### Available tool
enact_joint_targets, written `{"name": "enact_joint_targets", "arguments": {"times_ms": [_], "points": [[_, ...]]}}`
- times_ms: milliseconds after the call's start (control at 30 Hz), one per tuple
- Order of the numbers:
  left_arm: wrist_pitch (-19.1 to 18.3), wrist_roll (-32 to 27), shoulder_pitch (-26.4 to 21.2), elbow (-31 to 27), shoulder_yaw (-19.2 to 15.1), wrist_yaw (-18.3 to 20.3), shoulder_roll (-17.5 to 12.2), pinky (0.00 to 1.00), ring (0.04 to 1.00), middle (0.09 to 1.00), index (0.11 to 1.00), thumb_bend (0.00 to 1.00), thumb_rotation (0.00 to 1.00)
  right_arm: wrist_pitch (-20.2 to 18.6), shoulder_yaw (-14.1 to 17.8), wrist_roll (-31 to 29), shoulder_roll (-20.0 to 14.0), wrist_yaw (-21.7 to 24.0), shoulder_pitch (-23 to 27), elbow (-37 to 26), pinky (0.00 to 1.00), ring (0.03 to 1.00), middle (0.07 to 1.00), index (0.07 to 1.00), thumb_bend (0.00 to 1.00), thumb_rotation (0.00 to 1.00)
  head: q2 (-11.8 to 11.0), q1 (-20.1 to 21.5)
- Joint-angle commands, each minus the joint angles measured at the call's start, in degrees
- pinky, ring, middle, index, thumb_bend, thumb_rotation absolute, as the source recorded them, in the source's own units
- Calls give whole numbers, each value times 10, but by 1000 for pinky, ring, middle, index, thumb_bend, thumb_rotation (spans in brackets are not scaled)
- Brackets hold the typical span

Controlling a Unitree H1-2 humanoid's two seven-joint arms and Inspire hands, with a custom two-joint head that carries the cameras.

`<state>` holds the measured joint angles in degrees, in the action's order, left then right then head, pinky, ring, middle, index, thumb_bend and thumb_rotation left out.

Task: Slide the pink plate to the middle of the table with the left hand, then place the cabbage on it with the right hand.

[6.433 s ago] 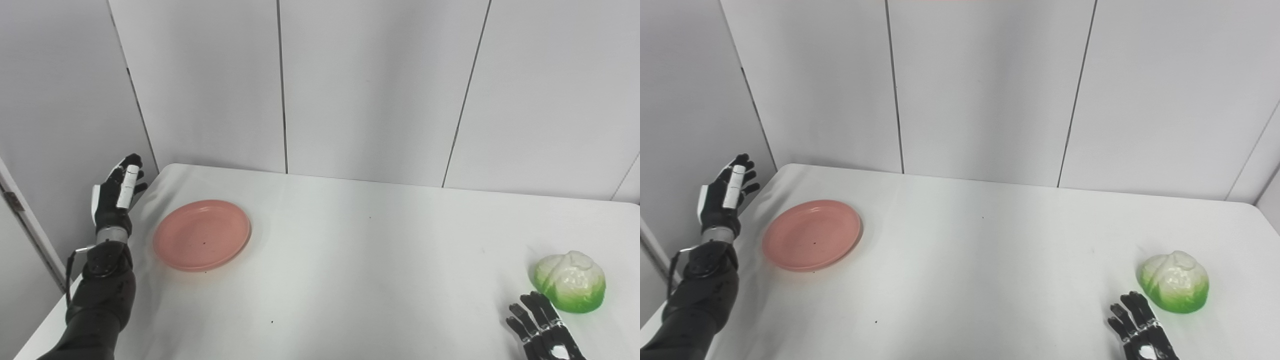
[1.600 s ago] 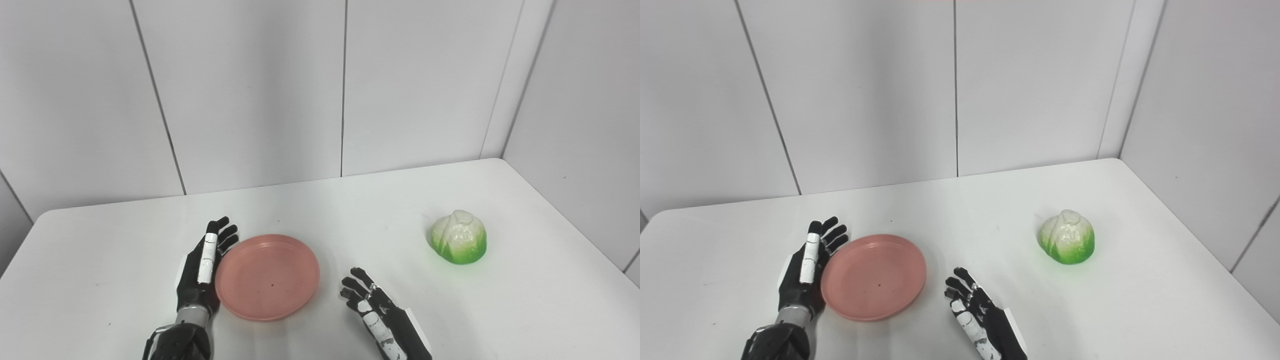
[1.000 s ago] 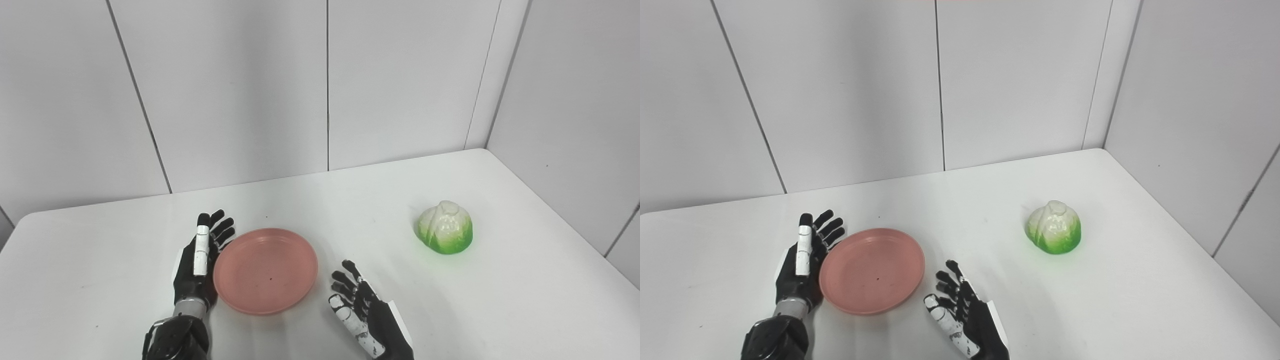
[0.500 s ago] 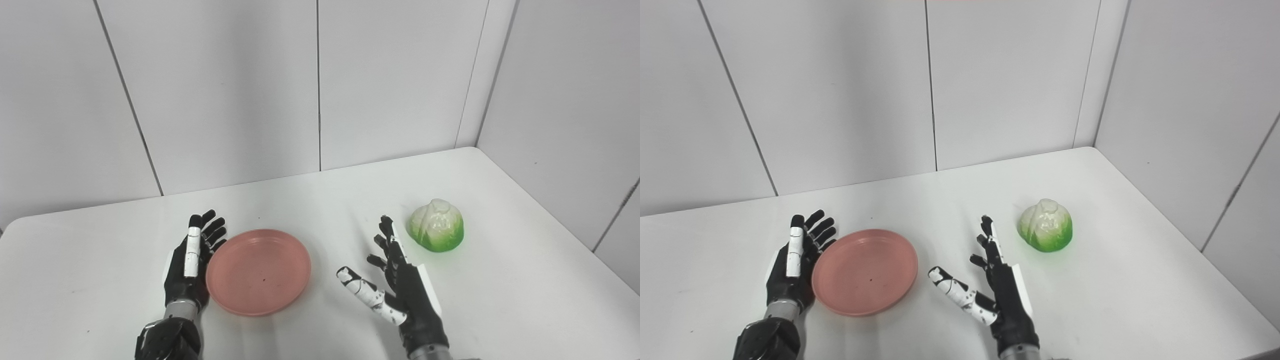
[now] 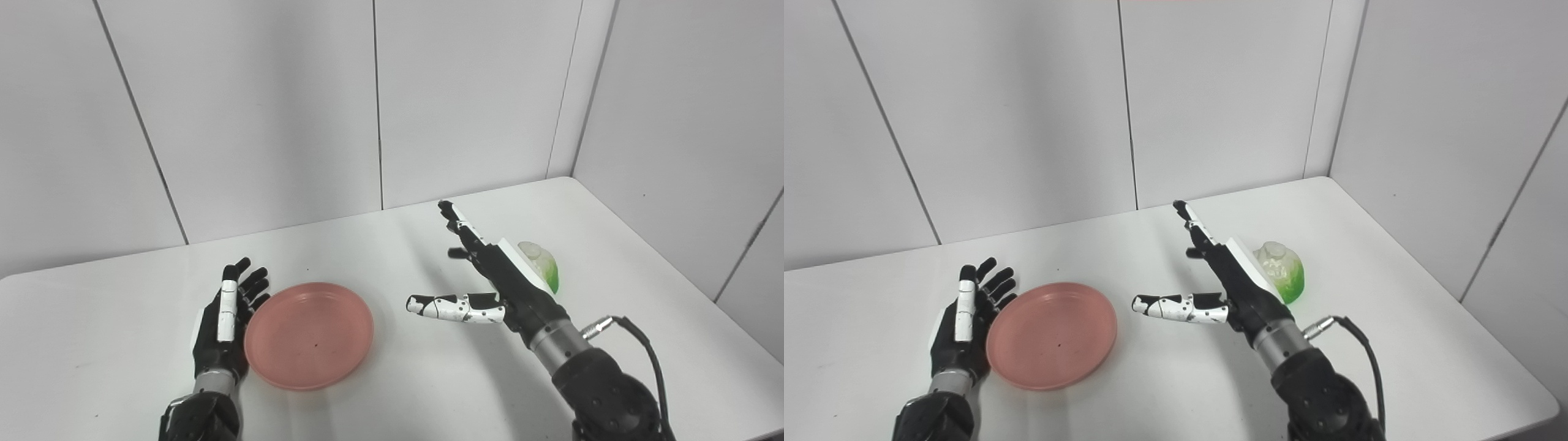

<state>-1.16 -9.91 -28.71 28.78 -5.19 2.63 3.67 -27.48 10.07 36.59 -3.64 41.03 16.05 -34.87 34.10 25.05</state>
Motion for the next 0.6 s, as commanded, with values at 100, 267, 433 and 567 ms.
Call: {"name": "enact_joint_targets", "arguments": {"times_ms": [100,267,433,567], "points": [[-13,-2,-15,11,1,0,-2,841,848,815,884,957,854,6,52,177,-18,245,153,-21,623,910,1000,1000,1000,414,1,-3],[-15,1,-15,10,5,1,-2,839,839,817,891,952,859,6,51,229,-49,314,214,-1,657,925,1000,999,1000,430,1,-3],[-19,-3,-15,8,6,3,-2,854,848,822,889,948,853,6,5,266,-122,317,249,45,765,989,1000,985,1000,436,4,-10],[-19,-4,-14,6,6,3,-1,876,855,820,892,945,853,6,-25,283,-178,317,268,81,797,996,1000,976,1000,413,5,-13]]}}
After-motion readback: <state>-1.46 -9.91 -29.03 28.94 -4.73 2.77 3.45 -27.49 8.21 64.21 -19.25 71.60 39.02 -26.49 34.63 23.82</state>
